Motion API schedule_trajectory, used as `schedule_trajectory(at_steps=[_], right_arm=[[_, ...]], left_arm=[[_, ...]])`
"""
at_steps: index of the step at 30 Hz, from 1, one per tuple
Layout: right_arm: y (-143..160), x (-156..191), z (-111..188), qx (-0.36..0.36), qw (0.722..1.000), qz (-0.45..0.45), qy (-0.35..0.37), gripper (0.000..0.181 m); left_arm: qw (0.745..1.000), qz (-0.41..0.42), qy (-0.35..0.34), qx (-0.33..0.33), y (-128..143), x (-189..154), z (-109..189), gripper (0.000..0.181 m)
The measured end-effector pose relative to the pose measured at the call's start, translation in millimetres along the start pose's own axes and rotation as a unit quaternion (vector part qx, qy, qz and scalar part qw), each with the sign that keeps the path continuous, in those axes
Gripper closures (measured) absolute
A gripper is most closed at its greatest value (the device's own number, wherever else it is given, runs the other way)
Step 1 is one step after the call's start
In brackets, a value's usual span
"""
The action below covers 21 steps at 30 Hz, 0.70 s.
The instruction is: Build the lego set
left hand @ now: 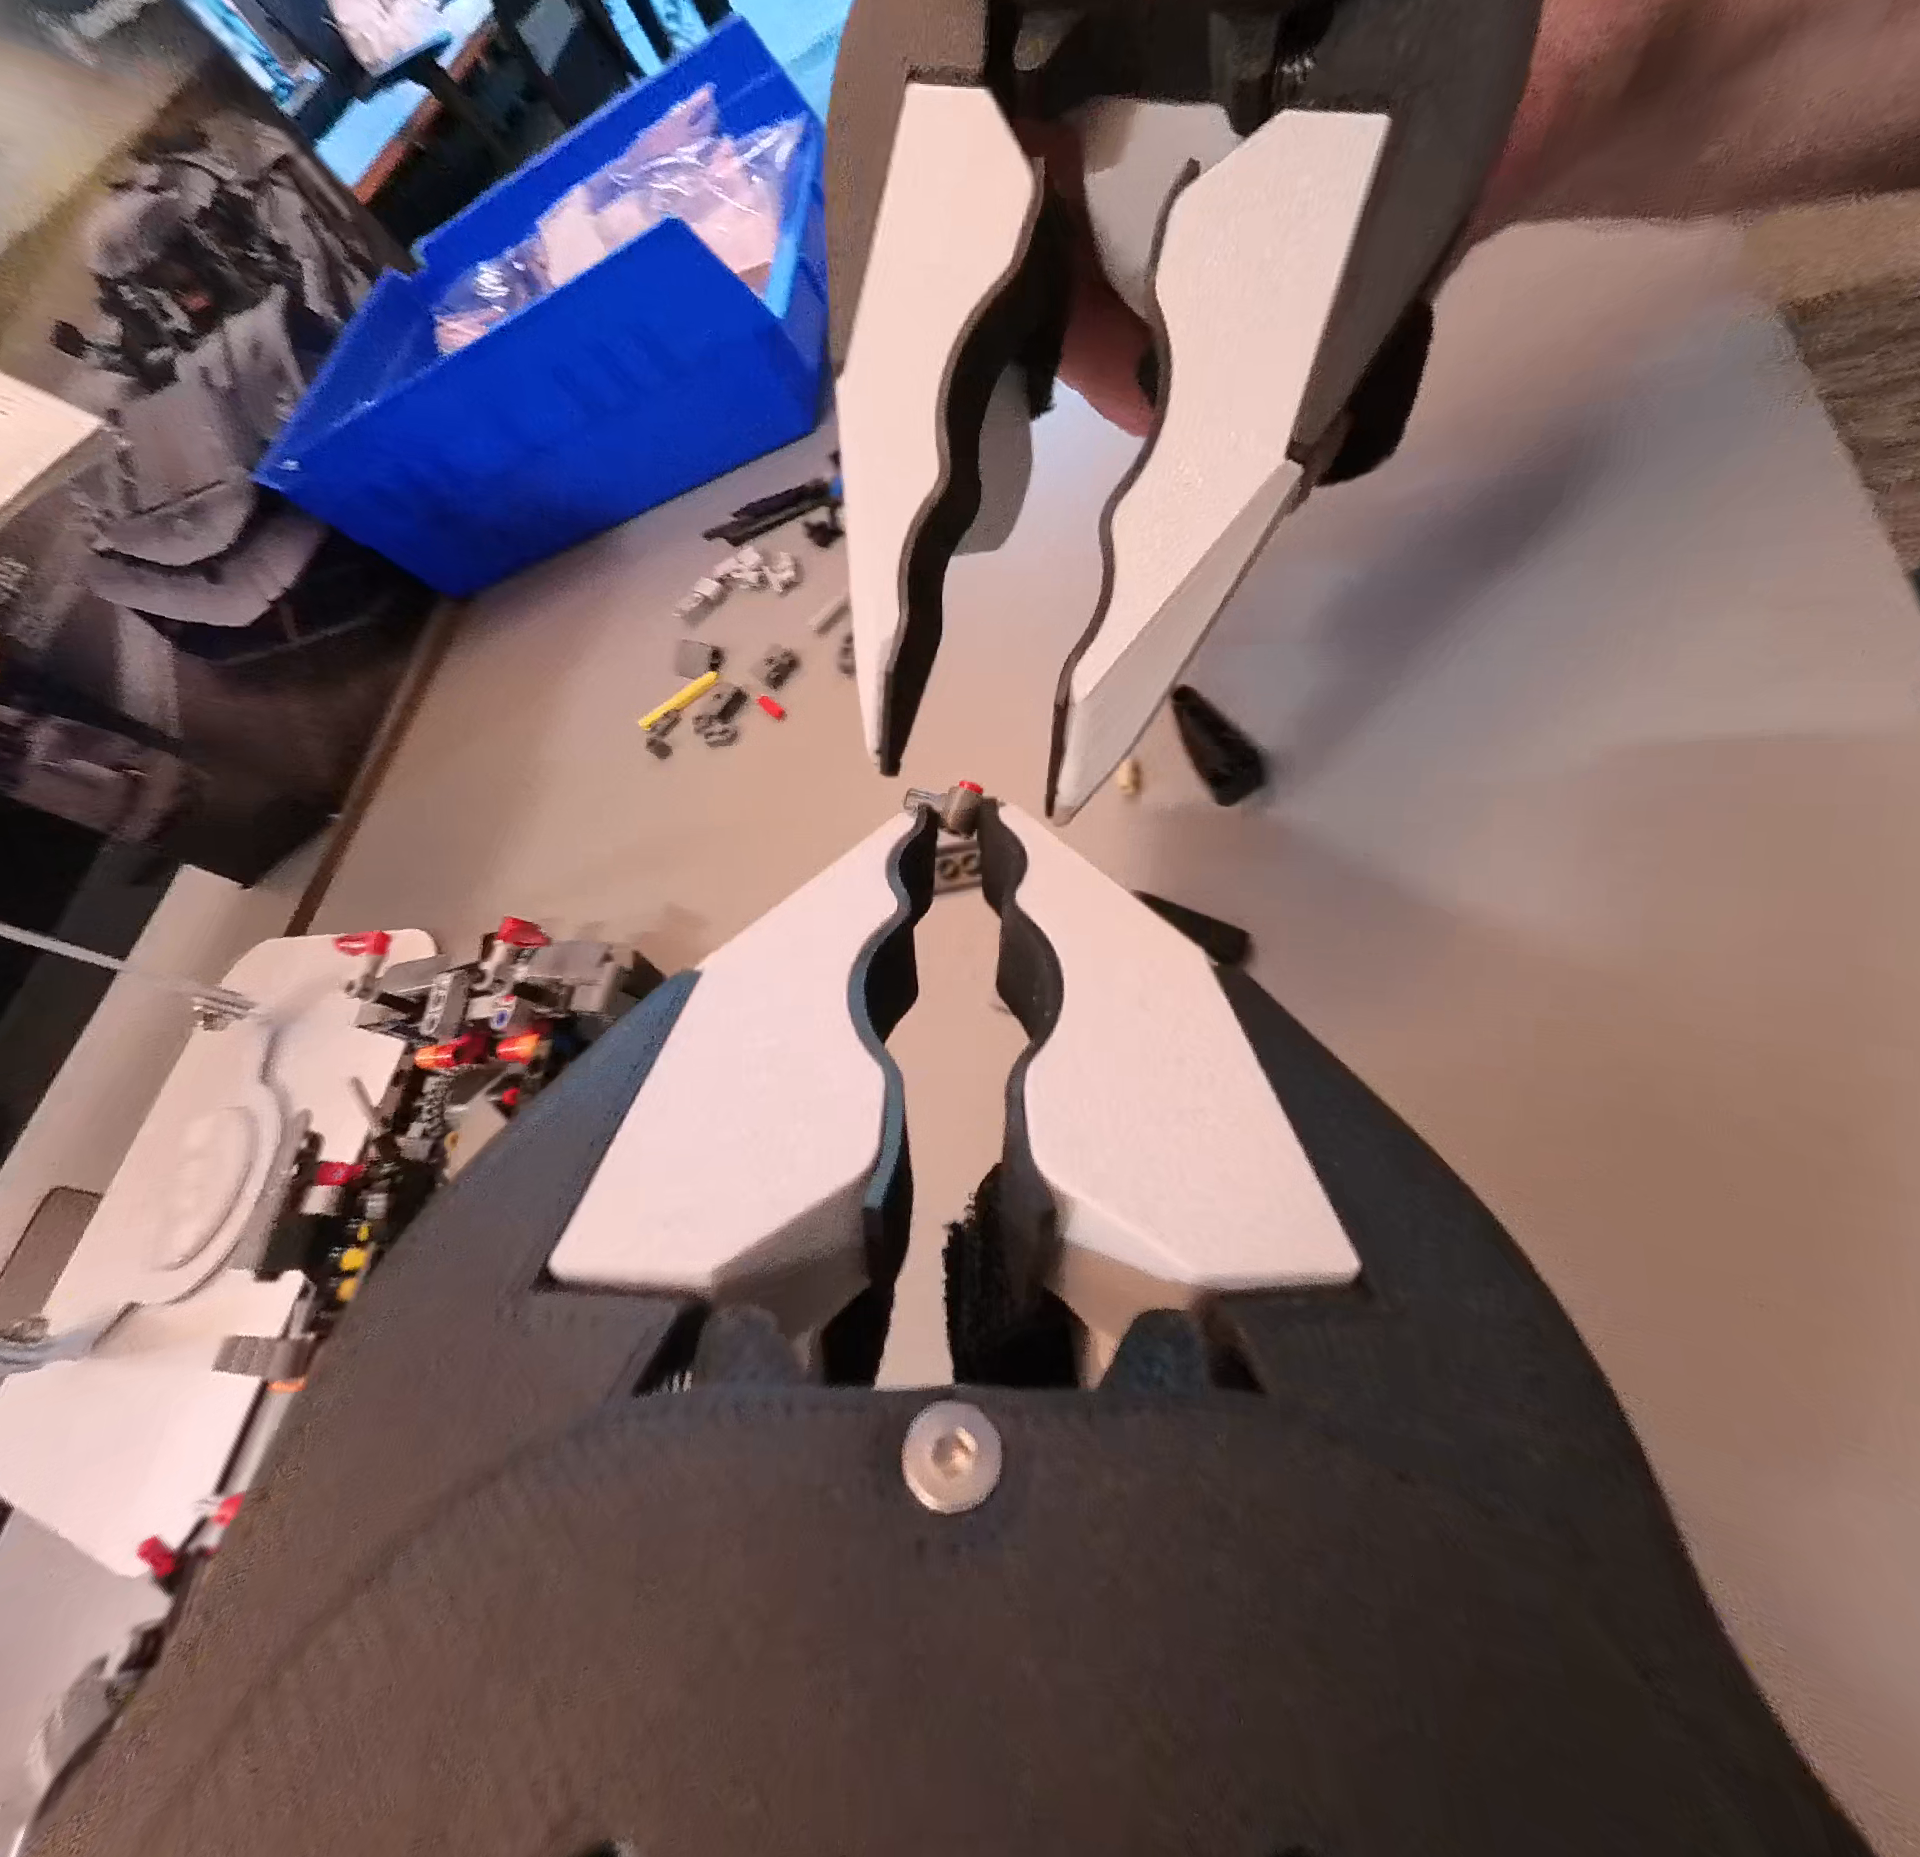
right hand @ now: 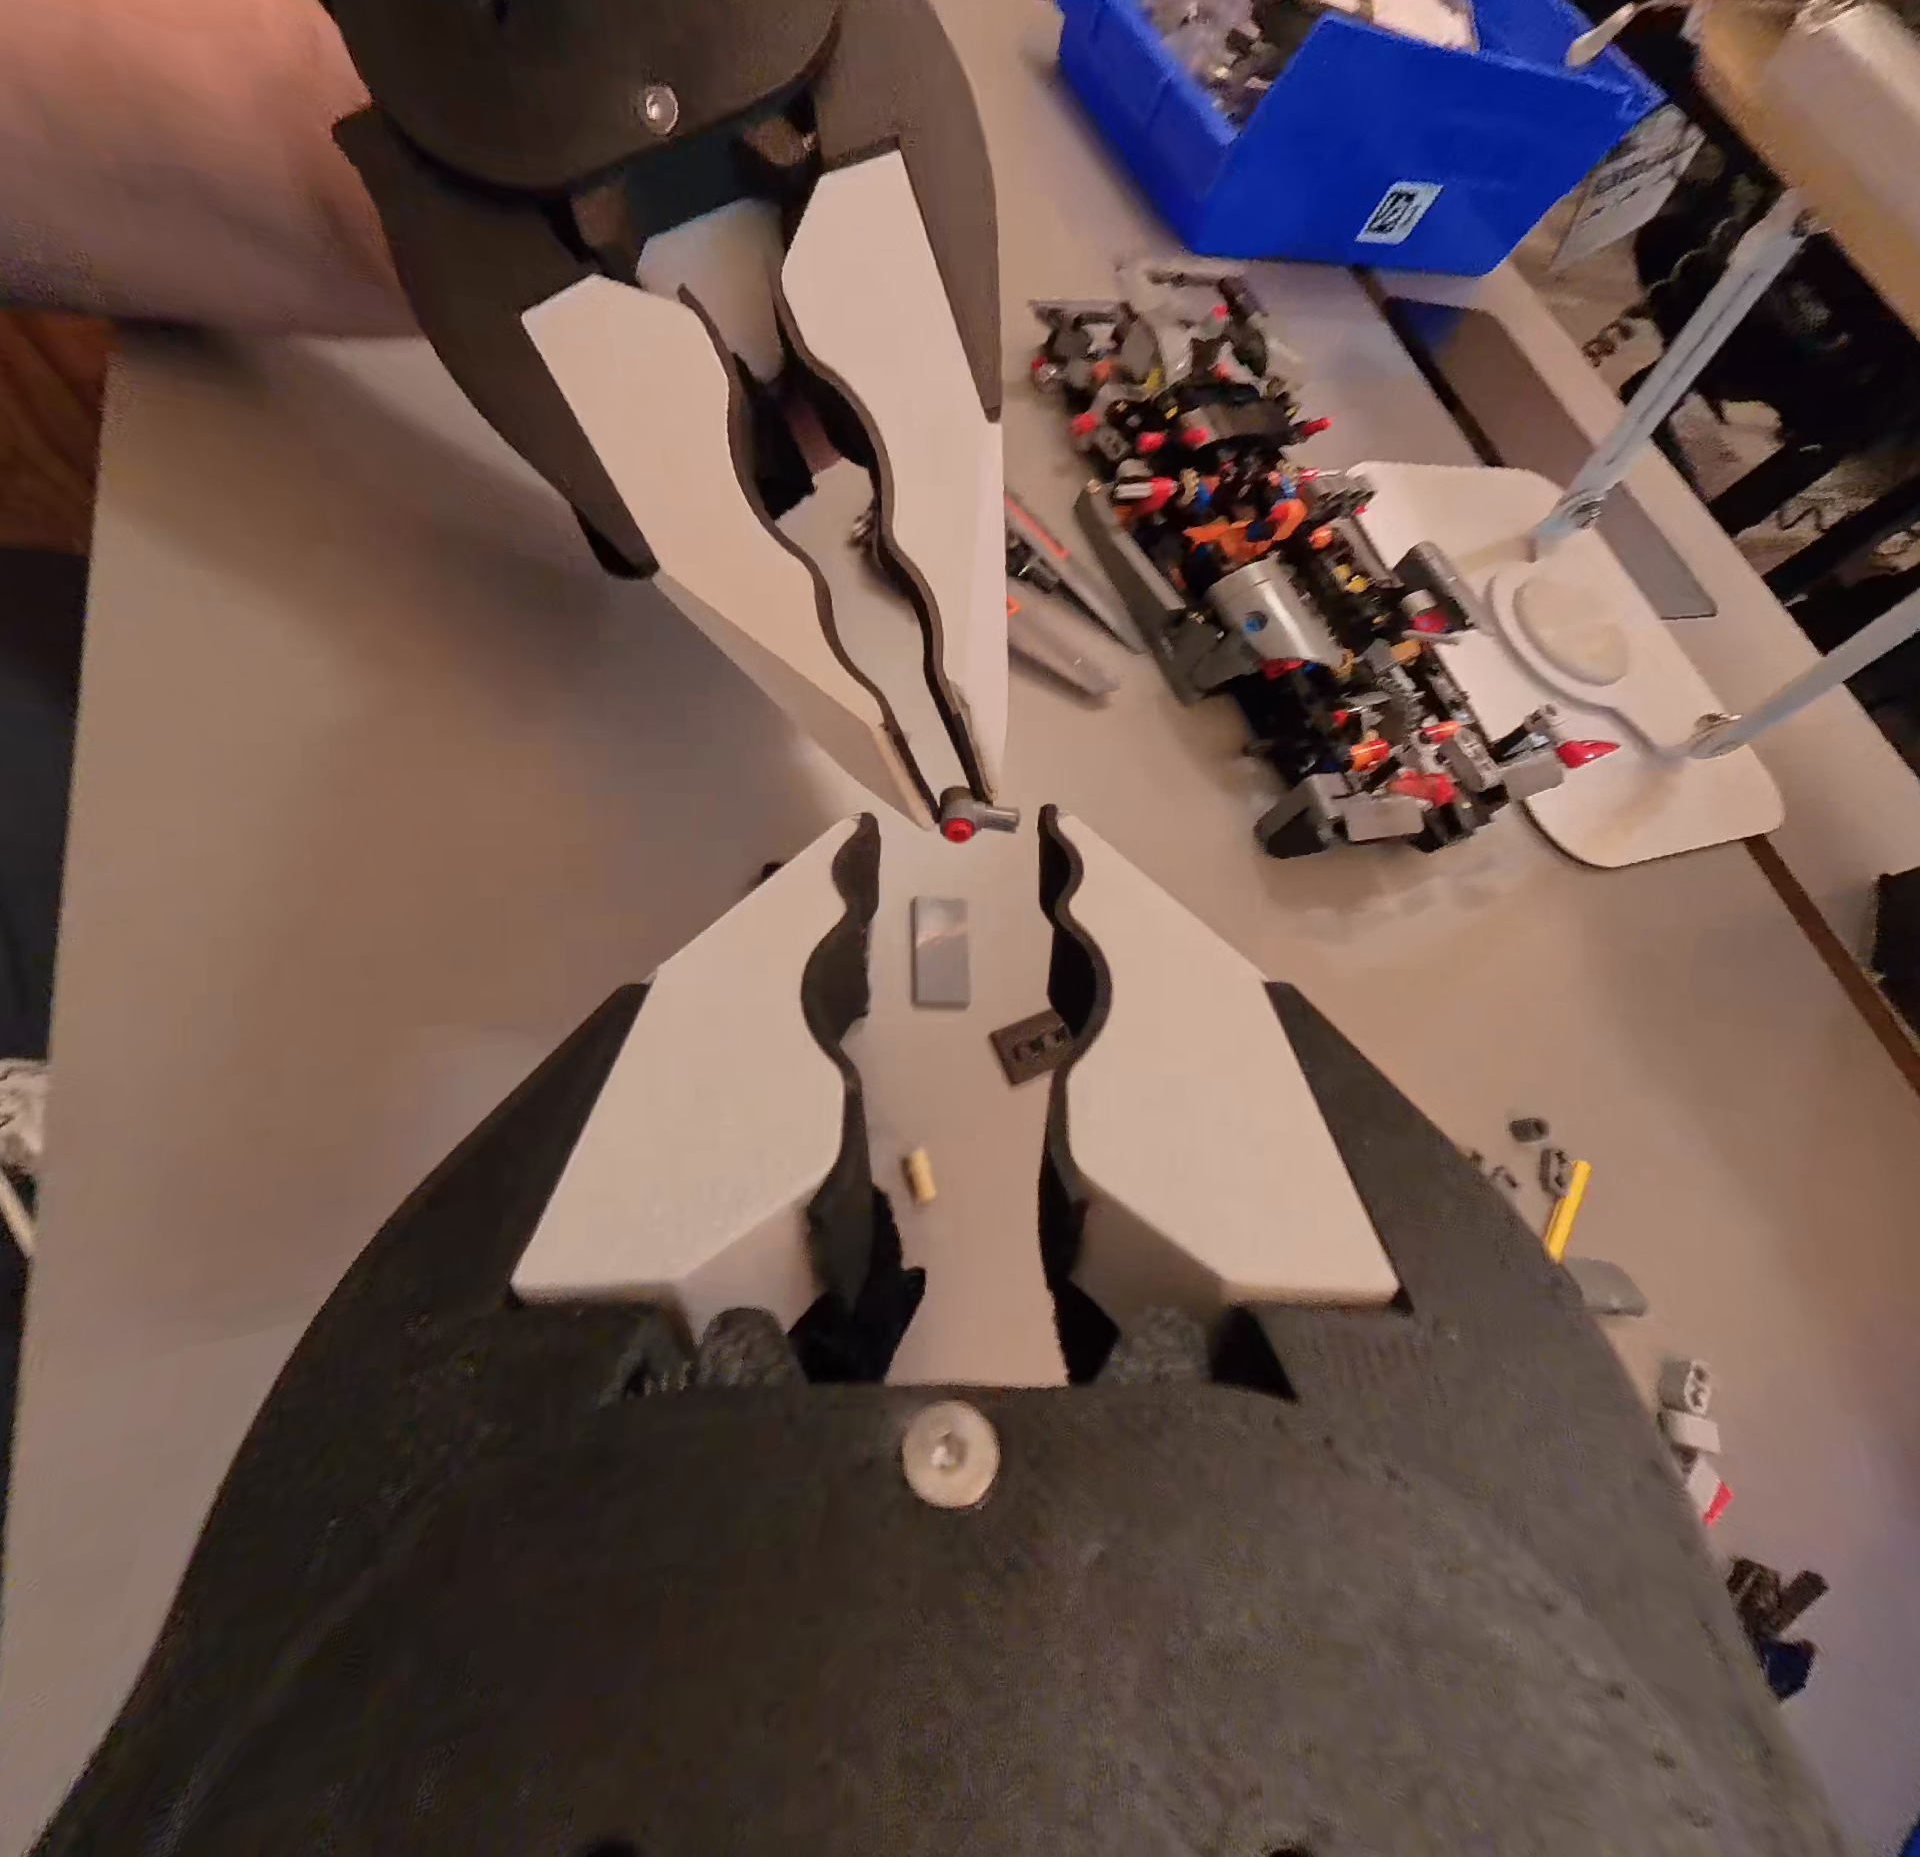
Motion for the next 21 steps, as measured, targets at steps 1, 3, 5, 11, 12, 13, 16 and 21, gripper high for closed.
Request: schedule_trajectory(at_steps=[1,3,5,11,12,13,16,21], right_arm=[[-2,-3,-2,-0.004,1.000,0.001,0.009,0.152],[-5,-7,-5,-0.003,1.000,0.010,0.025,0.152],[-7,-7,-8,0.001,0.999,0.034,0.040,0.152],[-16,-7,-9,0.007,0.991,0.086,0.098,0.153],[-17,-7,-8,0.005,0.991,0.088,0.104,0.153],[-18,-8,-6,0.005,0.990,0.092,0.110,0.154],[-20,-8,-3,0.017,0.983,0.122,0.137,0.155],[-26,1,-1,0.029,0.970,0.180,0.162,0.156]], left_arm=[[1.000,0.007,-0.011,-0.006,1,5,0,0.175],[0.999,0.030,-0.020,-0.029,1,10,0,0.174],[0.997,0.061,-0.024,-0.045,3,14,0,0.175],[0.985,0.140,-0.011,-0.096,6,25,5,0.175],[0.983,0.154,-0.009,-0.104,6,27,5,0.175],[0.979,0.169,-0.003,-0.114,6,28,6,0.175],[0.969,0.203,0.004,-0.140,6,32,9,0.175],[0.961,0.227,0.011,-0.158,3,34,12,0.174]])
Point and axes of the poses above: each gripper's, where its closed fingertips meet, z back along the fingers, y out of its underside, x = y × z across the jaws, the point moved 7 cm from there along z, back along the fingers, and after that the axes turned 6 degrees about -z, right-handed, at the moved point
